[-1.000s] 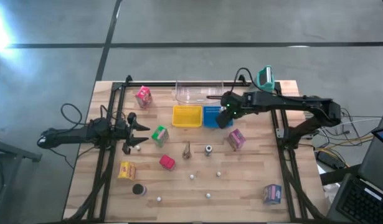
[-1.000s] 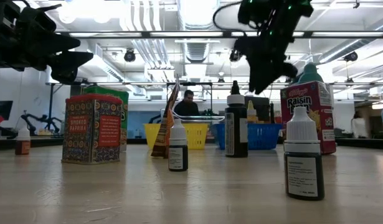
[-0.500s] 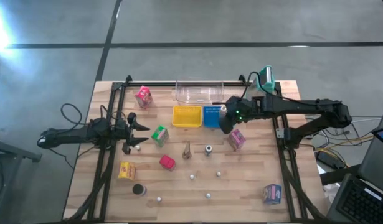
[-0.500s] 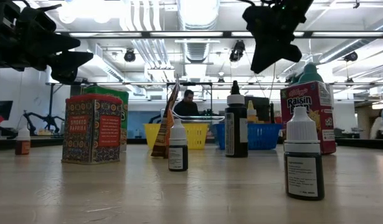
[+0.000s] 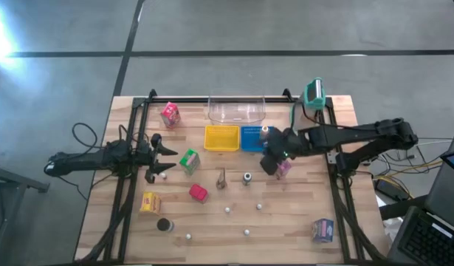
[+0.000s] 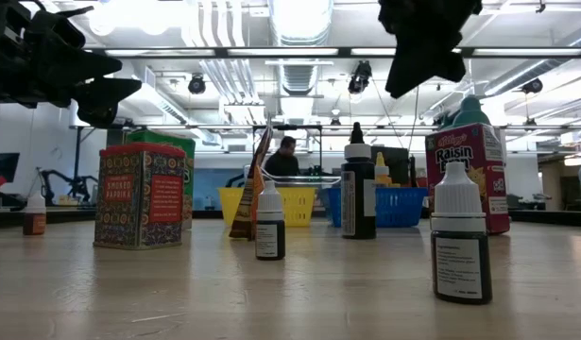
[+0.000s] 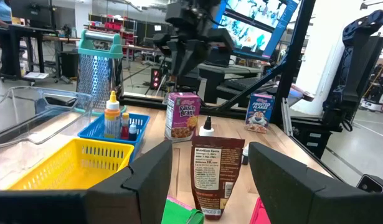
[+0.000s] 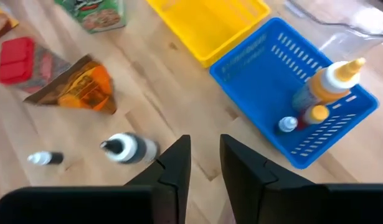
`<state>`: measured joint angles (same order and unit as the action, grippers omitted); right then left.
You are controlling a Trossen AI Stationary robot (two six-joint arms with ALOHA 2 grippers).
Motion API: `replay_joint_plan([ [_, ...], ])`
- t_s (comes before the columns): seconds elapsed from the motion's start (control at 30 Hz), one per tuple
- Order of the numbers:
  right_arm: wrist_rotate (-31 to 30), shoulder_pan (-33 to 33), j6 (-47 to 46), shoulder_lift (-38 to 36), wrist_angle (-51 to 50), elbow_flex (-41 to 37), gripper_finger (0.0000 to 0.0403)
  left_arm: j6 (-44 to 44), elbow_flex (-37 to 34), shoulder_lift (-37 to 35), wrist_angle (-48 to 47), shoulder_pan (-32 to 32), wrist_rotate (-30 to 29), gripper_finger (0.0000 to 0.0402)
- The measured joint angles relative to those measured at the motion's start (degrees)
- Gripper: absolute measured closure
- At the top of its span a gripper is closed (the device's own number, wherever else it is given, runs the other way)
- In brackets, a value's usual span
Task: Pick & Place Kitchen Items
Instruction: Put the blue food coloring bottle into the blue bin
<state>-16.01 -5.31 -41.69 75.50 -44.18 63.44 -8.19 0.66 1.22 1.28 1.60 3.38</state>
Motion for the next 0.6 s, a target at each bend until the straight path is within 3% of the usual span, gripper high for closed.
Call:
replay_joint_plan([
  [0.27, -4.84, -10.04, -0.37, 1.24, 2.92, -0.02, 0.0317, -0.02, 0.01, -0.01, 0.0, 0.01, 0.0, 0.0183],
  [0.6, -5.85, -21.85, -1.88, 5.25, 11.32, 0.01, 0.0337, -0.02, -0.01, 0.1, 0.1, 0.0, 0.0, 0.0183],
])
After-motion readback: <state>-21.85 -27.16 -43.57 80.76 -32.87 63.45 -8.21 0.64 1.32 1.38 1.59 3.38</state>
